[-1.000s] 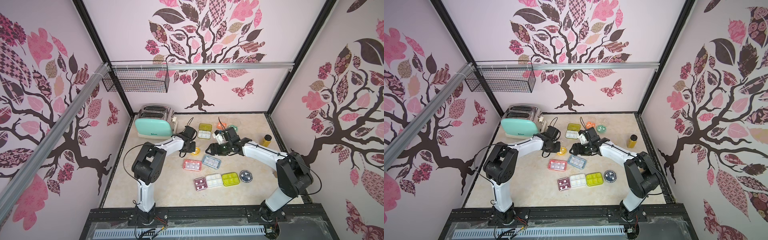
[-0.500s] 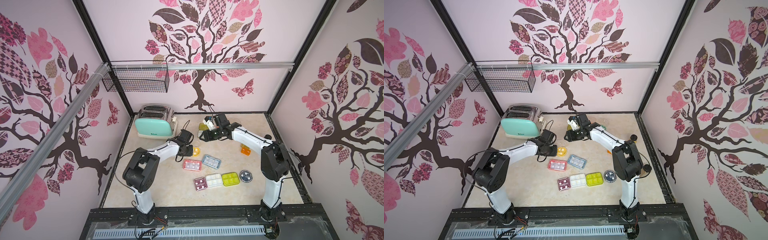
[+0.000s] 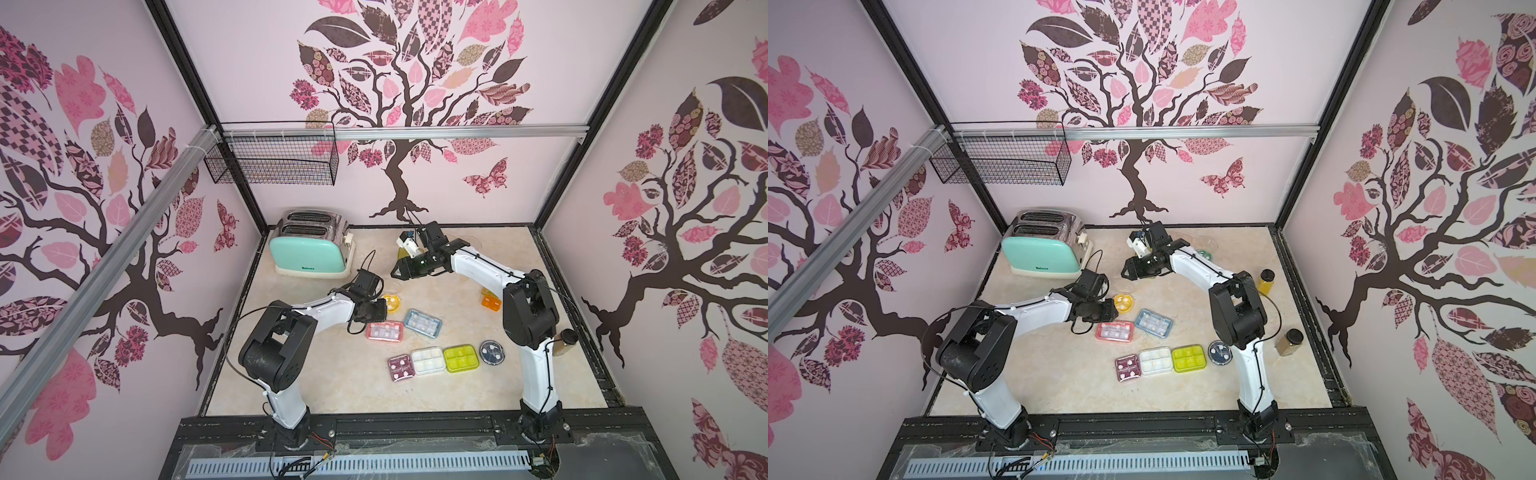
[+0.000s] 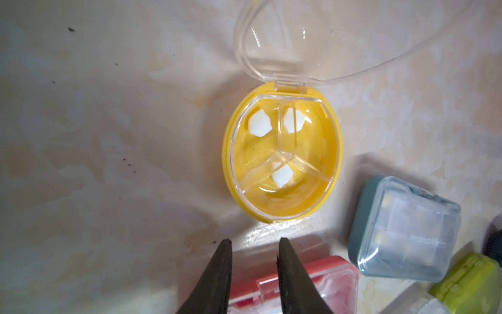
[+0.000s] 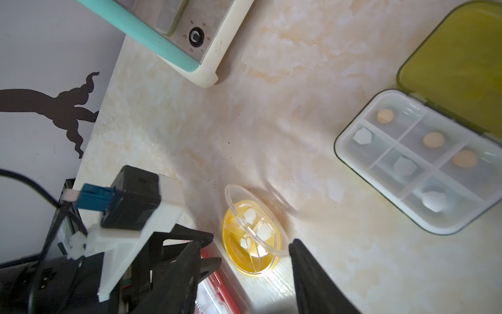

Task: Close pillboxes
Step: Close the lid on the pillbox.

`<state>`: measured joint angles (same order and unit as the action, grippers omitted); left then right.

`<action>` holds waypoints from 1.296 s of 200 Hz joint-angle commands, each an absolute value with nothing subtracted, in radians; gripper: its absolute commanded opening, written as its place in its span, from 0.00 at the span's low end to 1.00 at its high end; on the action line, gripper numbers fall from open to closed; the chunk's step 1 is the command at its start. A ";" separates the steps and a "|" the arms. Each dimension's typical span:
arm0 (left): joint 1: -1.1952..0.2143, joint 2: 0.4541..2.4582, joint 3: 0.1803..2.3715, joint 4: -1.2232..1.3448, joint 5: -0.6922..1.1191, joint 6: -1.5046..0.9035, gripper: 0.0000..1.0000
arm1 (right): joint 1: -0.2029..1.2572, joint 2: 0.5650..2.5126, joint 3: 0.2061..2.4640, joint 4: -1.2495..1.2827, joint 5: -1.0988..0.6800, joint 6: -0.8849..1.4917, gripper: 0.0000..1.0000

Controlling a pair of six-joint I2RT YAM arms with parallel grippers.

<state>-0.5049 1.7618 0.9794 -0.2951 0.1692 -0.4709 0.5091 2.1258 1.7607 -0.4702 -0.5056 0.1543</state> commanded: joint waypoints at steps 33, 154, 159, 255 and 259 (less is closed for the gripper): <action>-0.509 1.806 0.970 -0.260 0.172 -0.471 0.30 | 0.522 2.188 1.830 -0.491 -0.575 0.153 0.54; -0.509 1.819 1.009 -0.282 0.161 -0.469 0.29 | 0.531 2.194 1.817 -0.522 -0.596 0.126 0.41; -0.509 1.819 1.011 -0.283 0.161 -0.469 0.29 | 0.532 2.192 1.812 -0.520 -0.596 0.126 0.41; -0.509 1.821 1.043 -0.296 0.160 -0.479 0.28 | 0.541 2.141 1.697 -0.448 -0.573 0.137 0.28; -0.509 1.819 1.042 -0.296 0.160 -0.480 0.28 | 0.543 2.138 1.689 -0.444 -0.573 0.138 0.28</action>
<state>-0.5049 1.8133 1.0260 -0.2836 0.1658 -0.4728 0.5316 2.1872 1.7195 -0.4538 -0.5766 0.1326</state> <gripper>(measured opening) 0.280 0.278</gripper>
